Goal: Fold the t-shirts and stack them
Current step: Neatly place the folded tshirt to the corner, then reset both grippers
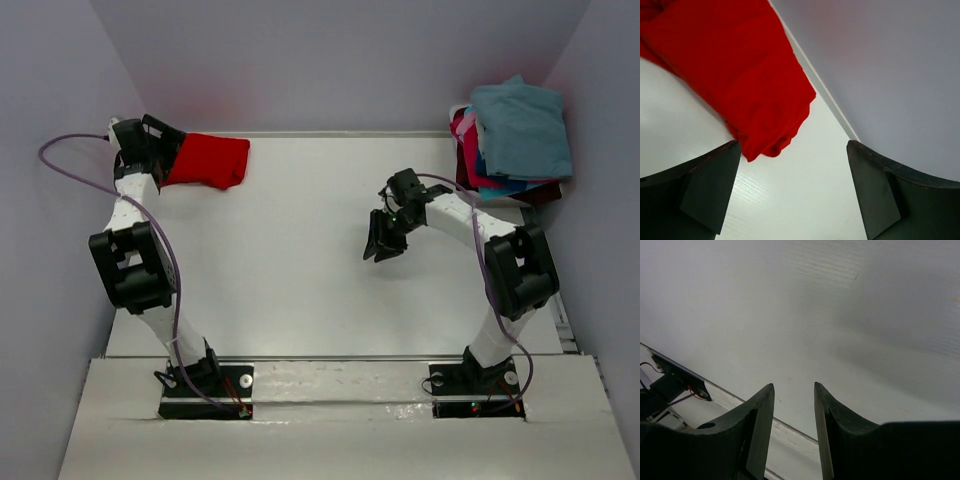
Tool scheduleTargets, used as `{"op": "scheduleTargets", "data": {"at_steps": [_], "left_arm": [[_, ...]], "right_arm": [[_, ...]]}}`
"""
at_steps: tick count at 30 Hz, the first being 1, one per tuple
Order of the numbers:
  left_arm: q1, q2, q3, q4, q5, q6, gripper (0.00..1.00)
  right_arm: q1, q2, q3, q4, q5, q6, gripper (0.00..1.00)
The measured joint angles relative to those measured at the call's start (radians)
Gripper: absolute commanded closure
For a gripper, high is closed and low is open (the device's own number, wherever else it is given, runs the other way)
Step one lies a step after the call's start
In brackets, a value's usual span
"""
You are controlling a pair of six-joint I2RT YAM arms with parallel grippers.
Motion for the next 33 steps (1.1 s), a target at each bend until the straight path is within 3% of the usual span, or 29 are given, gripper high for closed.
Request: {"op": "scheduleTargets", "data": {"at_steps": [6,13,16,27,33], "left_arm": [[-0.001,0.188,0.242,-0.039,0.083,0.043,0.01],[-0.008,0.475,0.408,-0.106,0.206,0.065,0.01],[-0.013,0.532,0.413,-0.142,0.237,0.069,0.01],[-0.014,0.462,0.308,-0.144,0.233,0.109,0.01],[-0.038,0.352,0.269,-0.203,0.185,0.173,0.01]], "right_arm": [[0.0,-0.003,-0.006,0.016,-0.007,0.014,0.57],[0.0,-0.003,-0.006,0.016,-0.007,0.021,0.57],[0.0,-0.003,-0.006,0.016,-0.007,0.021,0.57],[0.0,-0.003,-0.008,0.023,-0.006,0.032,0.54],[0.0,-0.045,-0.008,0.026,0.032,0.042,0.32]]}}
